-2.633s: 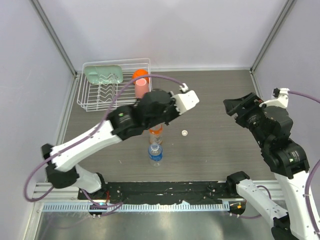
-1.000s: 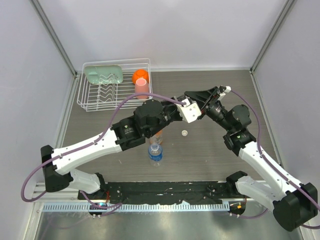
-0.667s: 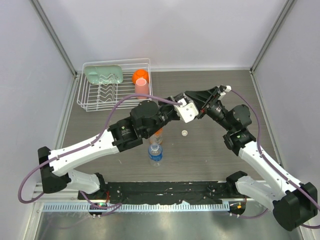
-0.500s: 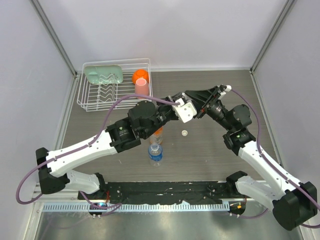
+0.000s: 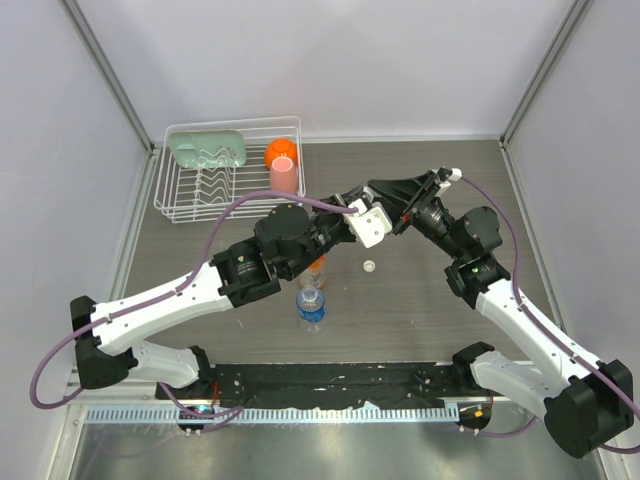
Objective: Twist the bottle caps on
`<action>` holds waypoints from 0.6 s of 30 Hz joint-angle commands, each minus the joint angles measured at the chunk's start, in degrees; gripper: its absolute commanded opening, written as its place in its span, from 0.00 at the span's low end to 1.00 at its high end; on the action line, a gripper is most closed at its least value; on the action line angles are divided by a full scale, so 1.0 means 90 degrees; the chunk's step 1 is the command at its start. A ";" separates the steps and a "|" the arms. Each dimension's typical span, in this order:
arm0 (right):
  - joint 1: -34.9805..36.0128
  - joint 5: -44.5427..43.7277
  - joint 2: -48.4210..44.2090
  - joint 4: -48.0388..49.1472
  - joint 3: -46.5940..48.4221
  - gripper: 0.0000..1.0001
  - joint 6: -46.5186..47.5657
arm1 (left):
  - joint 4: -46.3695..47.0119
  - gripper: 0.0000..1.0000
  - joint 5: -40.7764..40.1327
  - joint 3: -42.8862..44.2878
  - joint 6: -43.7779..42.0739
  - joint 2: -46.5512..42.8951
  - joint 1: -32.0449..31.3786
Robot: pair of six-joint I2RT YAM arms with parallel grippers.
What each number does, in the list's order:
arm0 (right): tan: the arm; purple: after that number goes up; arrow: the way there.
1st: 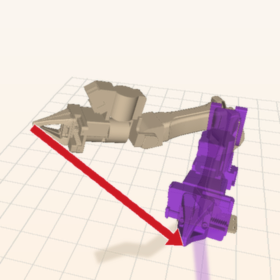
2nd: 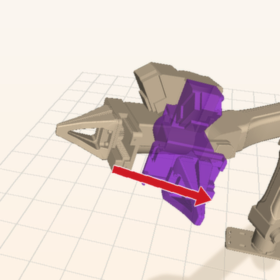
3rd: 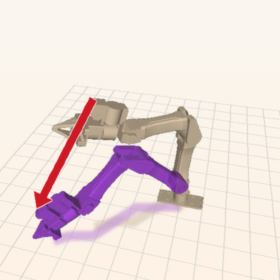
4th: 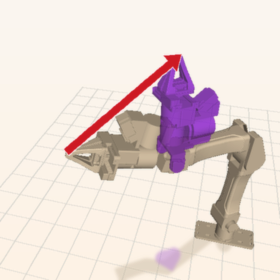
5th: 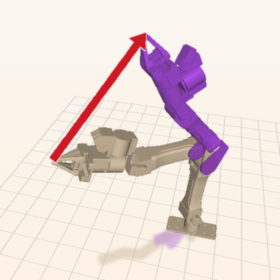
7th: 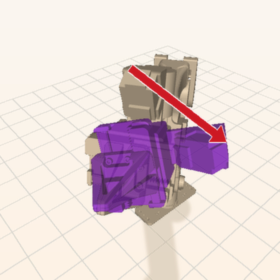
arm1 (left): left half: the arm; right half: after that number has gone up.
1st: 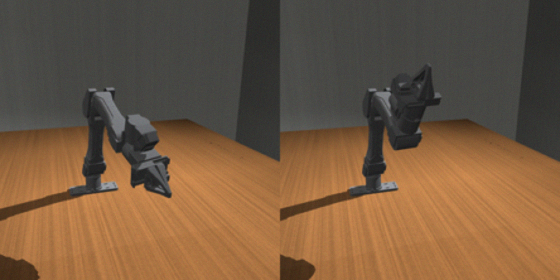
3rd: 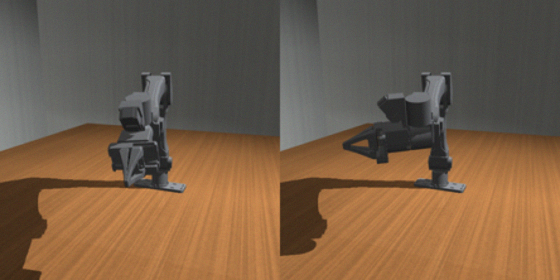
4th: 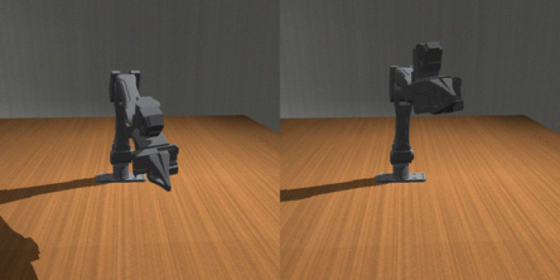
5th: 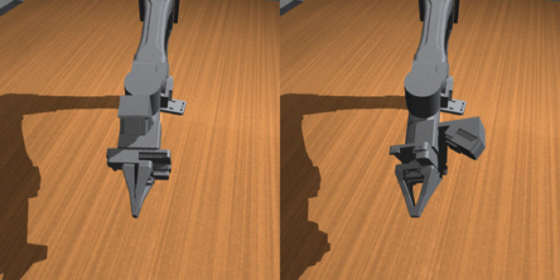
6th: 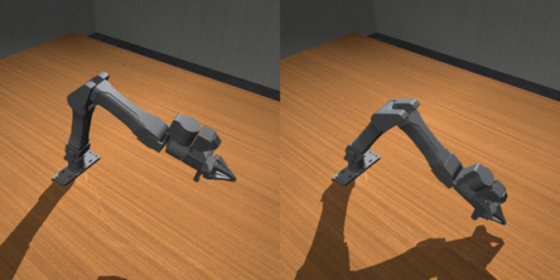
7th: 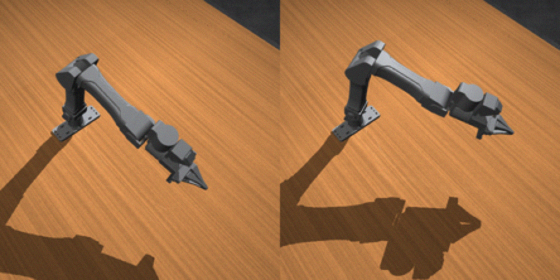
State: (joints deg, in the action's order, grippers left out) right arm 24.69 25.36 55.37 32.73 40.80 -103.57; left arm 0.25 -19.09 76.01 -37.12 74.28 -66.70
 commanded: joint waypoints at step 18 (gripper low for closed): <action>0.0030 0.0023 -0.0020 0.0562 0.0252 0.24 0.0120 | 0.0246 0.00 -0.0125 -0.0086 0.0062 -0.0089 -0.0177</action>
State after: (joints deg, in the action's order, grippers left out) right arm 24.71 25.65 55.90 32.88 40.82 -103.26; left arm 1.69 -20.43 75.79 -37.21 74.08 -67.44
